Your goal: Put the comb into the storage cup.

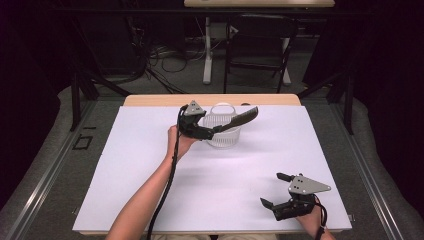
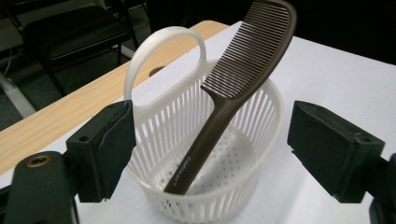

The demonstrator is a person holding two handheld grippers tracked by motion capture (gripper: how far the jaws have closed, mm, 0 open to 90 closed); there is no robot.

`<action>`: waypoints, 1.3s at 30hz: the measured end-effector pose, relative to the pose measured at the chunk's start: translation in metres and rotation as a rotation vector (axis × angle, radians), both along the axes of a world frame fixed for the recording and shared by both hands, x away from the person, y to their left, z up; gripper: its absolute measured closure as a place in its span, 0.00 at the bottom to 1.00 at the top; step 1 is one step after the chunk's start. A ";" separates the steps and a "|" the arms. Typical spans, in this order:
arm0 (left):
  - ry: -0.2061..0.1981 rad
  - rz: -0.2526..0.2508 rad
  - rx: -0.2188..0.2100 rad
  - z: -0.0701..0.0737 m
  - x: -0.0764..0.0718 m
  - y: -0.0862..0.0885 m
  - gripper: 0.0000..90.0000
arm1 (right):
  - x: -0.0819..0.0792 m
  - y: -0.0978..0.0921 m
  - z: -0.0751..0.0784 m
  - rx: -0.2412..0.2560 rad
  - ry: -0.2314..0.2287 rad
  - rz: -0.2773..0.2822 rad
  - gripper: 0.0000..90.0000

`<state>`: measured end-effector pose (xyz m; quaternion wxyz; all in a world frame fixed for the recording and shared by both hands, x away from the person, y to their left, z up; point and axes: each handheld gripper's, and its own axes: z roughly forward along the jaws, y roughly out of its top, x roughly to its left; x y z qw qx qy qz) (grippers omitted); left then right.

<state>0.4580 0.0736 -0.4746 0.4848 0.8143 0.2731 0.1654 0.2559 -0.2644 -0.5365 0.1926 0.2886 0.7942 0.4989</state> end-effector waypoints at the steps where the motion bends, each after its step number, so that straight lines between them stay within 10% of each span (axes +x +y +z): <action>1: -0.003 0.001 0.010 0.001 -0.002 0.001 0.15 | 0.000 0.000 0.000 0.000 0.001 0.000 0.00; 12: 0.012 0.014 0.070 0.005 -0.015 0.008 0.00 | 0.000 0.000 0.000 0.000 0.000 -0.003 0.00; 39: 0.040 0.090 0.110 0.005 -0.059 0.052 0.00 | 0.001 0.002 -0.001 -0.001 0.008 -0.003 0.00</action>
